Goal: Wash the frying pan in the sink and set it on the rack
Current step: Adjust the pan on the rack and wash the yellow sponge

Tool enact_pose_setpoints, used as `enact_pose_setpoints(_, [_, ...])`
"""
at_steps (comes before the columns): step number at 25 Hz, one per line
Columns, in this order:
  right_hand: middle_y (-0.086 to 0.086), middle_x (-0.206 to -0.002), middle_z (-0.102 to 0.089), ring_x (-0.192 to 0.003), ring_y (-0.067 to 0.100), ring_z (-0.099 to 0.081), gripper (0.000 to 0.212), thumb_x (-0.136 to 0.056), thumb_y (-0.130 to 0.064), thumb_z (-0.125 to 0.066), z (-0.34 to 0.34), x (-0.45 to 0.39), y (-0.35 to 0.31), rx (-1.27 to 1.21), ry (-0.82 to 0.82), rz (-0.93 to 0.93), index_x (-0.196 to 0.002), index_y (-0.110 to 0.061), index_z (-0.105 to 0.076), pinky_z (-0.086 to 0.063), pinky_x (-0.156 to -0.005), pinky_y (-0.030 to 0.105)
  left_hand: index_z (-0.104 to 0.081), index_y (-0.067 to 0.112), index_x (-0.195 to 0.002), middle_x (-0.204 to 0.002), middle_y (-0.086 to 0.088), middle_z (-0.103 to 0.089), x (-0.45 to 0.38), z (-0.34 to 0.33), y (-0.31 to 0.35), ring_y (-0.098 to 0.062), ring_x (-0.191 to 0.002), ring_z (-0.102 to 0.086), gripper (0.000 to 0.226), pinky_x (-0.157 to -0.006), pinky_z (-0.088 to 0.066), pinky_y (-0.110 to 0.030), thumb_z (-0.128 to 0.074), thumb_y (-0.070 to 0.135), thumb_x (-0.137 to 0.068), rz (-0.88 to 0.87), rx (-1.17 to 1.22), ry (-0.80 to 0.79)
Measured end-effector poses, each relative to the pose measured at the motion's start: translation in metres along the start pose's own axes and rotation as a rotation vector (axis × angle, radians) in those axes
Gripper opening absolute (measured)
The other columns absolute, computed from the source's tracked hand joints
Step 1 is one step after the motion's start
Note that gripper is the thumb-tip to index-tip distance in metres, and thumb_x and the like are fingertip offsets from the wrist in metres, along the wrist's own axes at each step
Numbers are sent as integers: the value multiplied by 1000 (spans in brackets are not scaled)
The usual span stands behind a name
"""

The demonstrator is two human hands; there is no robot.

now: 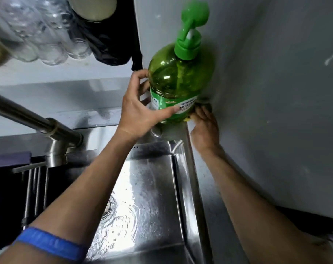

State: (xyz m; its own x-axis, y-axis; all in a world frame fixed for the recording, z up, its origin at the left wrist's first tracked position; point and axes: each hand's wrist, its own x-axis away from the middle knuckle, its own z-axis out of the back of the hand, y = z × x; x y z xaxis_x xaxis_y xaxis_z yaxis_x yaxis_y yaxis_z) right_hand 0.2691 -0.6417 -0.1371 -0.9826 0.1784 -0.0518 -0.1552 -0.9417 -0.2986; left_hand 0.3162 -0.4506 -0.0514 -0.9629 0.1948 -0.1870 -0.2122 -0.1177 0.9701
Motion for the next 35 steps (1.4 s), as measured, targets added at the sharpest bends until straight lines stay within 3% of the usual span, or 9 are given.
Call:
enact_pose_setpoints(3, [9, -135, -62, -130, 37, -51, 52, -78, 7, -56, 0, 77, 2, -99, 69, -86, -127, -8, -67, -37, -114, 47, -43, 10, -121, -112, 18, -62, -1, -35, -4, 4, -111, -58, 78, -88, -50, -14, -92, 15, -61, 53, 60, -58])
enact_pose_setpoints(6, [10, -140, -58, -132, 37, -50, 46, -90, -14, -47, 2, 168, 0, -9, 2, -87, -133, -11, -62, -40, -110, 51, -41, 14, -124, -115, 17, -58, -5, -59, -7, 13, -108, -54, 77, -87, -45, -8, -89, 12, -63, 141, 66, -157])
enact_pose_setpoints(10, [5, -160, -33, -148, 33, -27, 52, -101, -30, -34, 1, 102, -1, 11, -139, -88, -151, -20, -41, -21, -121, 49, -41, 20, -127, -123, 11, -55, -4, -64, -10, 1, -113, -53, 72, -93, -41, -7, -85, 13, -70, 185, -30, -222])
enact_pose_setpoints(15, [15, -152, -45, -139, 41, -41, 45, -98, -23, -45, 5, 179, 14, 0, -12, -67, -140, -13, -56, -33, -115, 51, -58, 18, -114, -108, 14, -58, 75, -53, -9, 1, -98, -55, 35, -78, -46, -4, -68, 3, -85, 409, 66, 135])
enact_pose_setpoints(18, [18, -147, -50, -133, 44, -47, 47, -96, -24, -41, 18, 277, -6, 32, -78, -102, -136, -9, -60, -37, -111, 54, -64, 10, -108, -107, 2, -67, 164, -34, -12, -8, -98, -59, 28, -77, -43, -3, -64, -6, -85, 557, 37, 151])
enact_pose_setpoints(22, [21, -145, -52, -128, 47, -48, 43, -96, -18, -44, 28, 214, -2, 14, -106, -37, -134, -6, -61, -36, -111, 56, -67, 11, -109, -109, 0, -67, 251, 4, -11, -13, -101, -60, 29, -73, -46, -6, -61, -6, -87, 681, -7, 112])
enact_pose_setpoints(28, [10, -119, -65, -102, 35, -55, 45, -80, -16, -47, 18, 312, -17, 42, -79, 97, -116, -20, -73, -45, -91, 43, -68, 13, -96, -97, 1, -70, 349, 99, 16, -14, -92, -61, 25, -80, -48, -19, -61, -9, -86, 834, 146, 396])
enact_pose_setpoints(32, [10, -109, -72, -96, 34, -63, 33, -89, -2, -64, -11, 344, -96, -360, -246, -144, -119, -15, -73, -49, -89, 37, -59, 22, -113, -104, 1, -66, 358, 173, 42, -15, -95, -58, 37, -78, -48, -21, -60, -5, -88, 783, 199, 747])
enact_pose_setpoints(35, [-4, -100, -75, -92, 17, -67, 25, -93, -7, -66, -26, 333, -174, -863, -320, -490, -116, -14, -73, -53, -86, 31, -34, 33, -144, -142, 7, -48, 322, 208, 71, -5, -123, -52, 81, -98, -46, -25, -59, -11, -81, 445, 115, 644])
